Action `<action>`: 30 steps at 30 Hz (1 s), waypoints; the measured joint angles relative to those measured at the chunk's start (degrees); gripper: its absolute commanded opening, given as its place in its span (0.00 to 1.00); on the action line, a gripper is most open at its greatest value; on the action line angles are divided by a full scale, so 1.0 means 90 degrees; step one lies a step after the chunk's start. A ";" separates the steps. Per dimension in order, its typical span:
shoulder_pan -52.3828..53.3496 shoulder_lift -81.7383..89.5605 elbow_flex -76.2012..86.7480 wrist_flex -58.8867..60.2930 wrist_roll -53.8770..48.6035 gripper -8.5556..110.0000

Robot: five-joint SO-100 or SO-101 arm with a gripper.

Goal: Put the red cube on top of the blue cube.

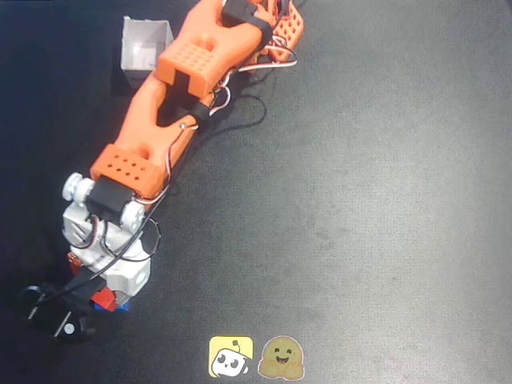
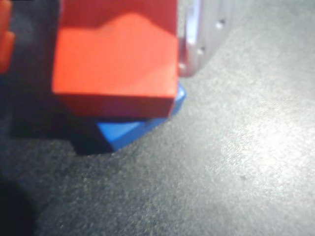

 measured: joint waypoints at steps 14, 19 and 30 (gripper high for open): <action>-0.0020 0.1855 0.1846 -0.0498 -0.0098 0.29; -0.0059 0.2754 0.2900 -0.0742 -0.0303 0.23; -0.0127 0.4434 0.5078 -0.1260 -0.0488 0.07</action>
